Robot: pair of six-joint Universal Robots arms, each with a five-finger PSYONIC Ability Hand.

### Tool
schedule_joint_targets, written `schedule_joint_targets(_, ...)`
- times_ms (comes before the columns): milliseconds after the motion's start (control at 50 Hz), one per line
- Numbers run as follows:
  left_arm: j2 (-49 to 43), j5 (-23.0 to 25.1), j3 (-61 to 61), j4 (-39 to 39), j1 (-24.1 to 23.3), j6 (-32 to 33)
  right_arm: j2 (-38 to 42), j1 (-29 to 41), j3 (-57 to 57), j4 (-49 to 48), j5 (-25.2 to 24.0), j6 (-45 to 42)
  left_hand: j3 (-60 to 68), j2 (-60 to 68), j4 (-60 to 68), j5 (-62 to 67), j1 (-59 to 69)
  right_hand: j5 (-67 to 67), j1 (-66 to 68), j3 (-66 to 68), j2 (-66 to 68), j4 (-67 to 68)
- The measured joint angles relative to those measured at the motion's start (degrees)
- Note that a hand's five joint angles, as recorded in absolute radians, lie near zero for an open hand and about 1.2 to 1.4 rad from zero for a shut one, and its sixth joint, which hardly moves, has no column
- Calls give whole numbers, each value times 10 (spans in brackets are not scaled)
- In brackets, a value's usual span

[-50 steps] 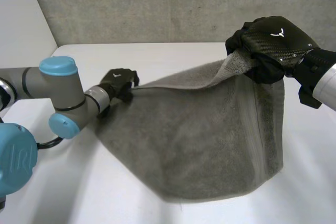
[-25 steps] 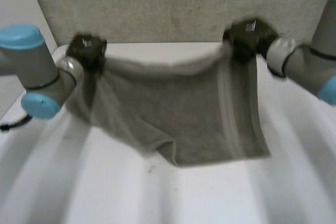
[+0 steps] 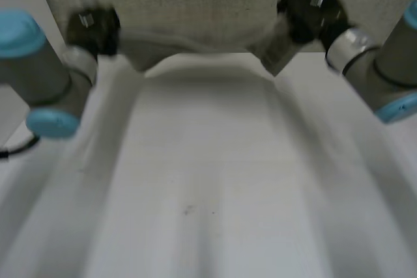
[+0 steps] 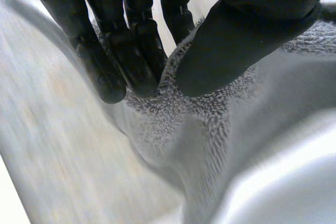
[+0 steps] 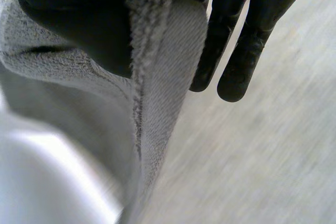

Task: Fold the towel.

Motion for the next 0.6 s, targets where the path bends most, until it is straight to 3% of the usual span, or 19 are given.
schedule_joint_targets(160,-45,10,-176,0,-14,42,82,-5,45,139,-8,-91,0,0,0,0,0,0,0,0,0,0)
schedule_joint_targets(320,-29,10,-248,-13,-38,70,76,-20,97,203,-6,-146,-26,-26,-27,-3,0,0,0,0,0,0)
schedule_joint_targets(600,82,12,-369,-20,-77,74,-43,-70,219,189,-7,-145,-433,-433,-433,-417,-392,0,0,0,0,0)
